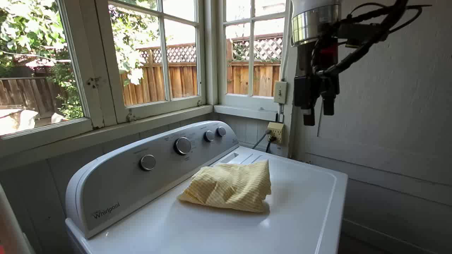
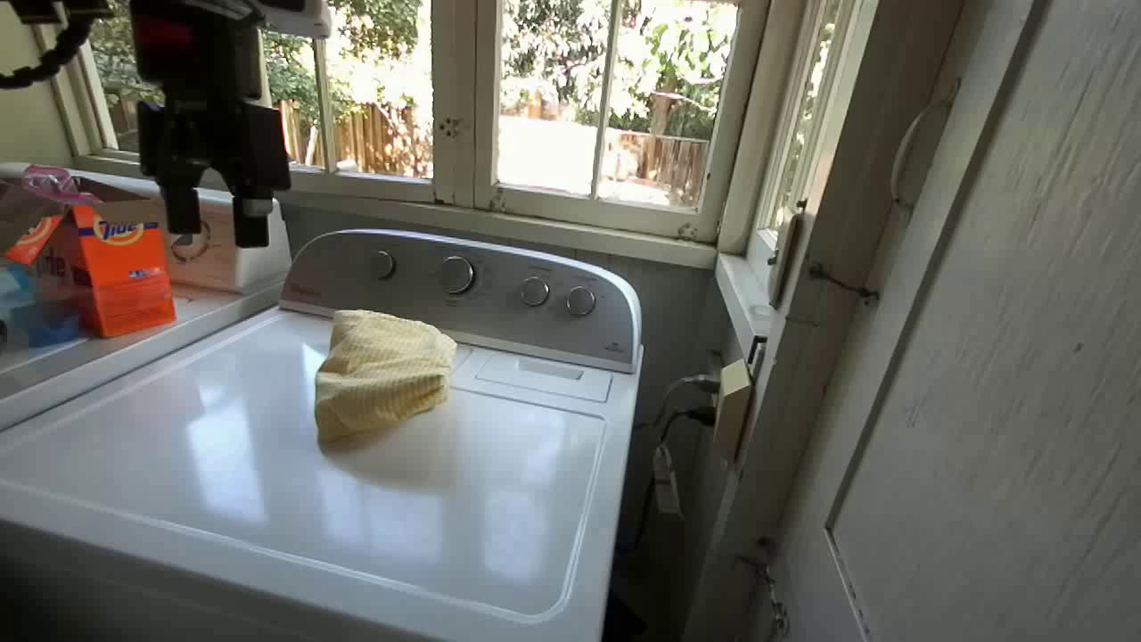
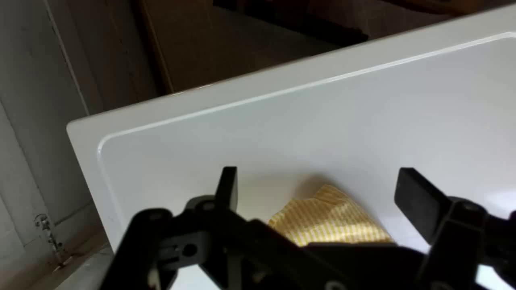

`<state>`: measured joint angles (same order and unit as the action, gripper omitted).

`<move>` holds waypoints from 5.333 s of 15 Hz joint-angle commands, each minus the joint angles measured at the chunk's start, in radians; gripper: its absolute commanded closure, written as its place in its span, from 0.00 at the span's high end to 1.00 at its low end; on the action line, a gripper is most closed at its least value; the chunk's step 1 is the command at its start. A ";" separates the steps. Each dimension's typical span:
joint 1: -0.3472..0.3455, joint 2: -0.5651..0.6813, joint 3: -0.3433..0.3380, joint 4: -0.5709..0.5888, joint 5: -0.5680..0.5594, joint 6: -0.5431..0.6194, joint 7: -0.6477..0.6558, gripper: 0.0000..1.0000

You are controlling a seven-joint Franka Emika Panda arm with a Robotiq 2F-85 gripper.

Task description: Unlatch the hook on the door

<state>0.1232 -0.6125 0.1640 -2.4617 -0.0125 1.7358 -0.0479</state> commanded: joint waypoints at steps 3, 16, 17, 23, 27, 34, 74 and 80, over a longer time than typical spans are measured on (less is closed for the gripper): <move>0.015 0.002 -0.012 0.002 -0.007 -0.002 0.007 1.00; 0.015 0.002 -0.012 0.002 -0.007 -0.002 0.007 1.00; 0.015 0.002 -0.012 0.002 -0.007 -0.002 0.007 1.00; -0.015 0.084 -0.022 0.041 0.110 0.115 0.166 1.00; -0.063 0.146 -0.075 0.093 0.163 0.178 0.237 1.00; -0.140 0.239 -0.167 0.179 0.305 0.219 0.342 1.00; -0.151 0.462 -0.310 0.206 1.220 1.165 0.381 1.00; -0.165 0.504 -0.362 0.246 1.299 1.120 0.328 1.00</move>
<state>-0.0294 -0.1425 -0.1610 -2.2508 1.2225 2.8990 0.3288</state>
